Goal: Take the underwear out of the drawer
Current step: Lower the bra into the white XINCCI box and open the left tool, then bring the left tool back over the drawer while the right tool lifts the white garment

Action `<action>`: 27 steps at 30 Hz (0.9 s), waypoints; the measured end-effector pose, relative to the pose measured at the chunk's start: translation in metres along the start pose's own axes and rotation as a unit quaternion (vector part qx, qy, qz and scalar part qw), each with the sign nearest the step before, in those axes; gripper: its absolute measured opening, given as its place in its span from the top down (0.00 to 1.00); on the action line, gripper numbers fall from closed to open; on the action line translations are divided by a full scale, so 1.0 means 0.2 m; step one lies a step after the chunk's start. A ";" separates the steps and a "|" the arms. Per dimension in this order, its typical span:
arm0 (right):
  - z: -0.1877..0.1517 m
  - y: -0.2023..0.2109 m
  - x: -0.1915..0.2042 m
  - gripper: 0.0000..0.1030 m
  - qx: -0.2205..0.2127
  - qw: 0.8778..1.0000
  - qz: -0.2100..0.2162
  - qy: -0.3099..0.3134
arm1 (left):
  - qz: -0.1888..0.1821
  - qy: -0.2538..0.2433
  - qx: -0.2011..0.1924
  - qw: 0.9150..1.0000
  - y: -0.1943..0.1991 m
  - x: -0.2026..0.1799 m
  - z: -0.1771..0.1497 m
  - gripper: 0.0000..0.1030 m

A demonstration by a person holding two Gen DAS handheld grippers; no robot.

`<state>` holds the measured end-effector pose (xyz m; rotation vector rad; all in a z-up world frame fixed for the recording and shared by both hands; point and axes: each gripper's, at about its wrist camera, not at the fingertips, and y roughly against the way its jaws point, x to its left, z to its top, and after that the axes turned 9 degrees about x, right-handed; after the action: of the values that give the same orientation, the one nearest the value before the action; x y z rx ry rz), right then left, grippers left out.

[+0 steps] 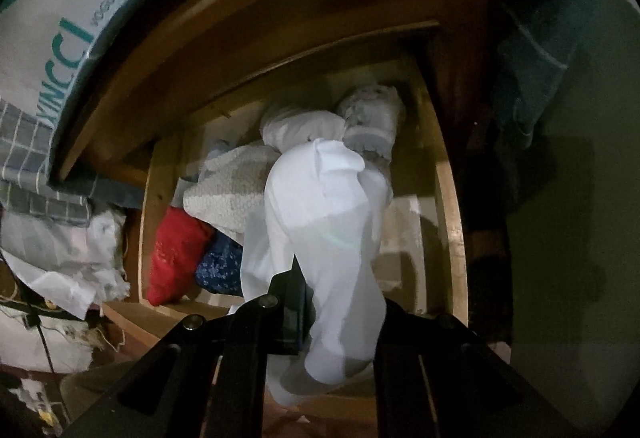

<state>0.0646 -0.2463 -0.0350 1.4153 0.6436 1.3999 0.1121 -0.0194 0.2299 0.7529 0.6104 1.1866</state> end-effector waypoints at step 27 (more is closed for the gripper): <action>-0.03 0.15 0.07 0.91 -0.027 1.000 -0.009 -0.004 | 0.045 0.097 0.125 0.986 -0.57 0.36 -1.01 0.35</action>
<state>0.0539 -0.2429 -0.0029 1.3687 0.6077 1.3865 0.0442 0.0668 0.0137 0.8896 0.9067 1.2903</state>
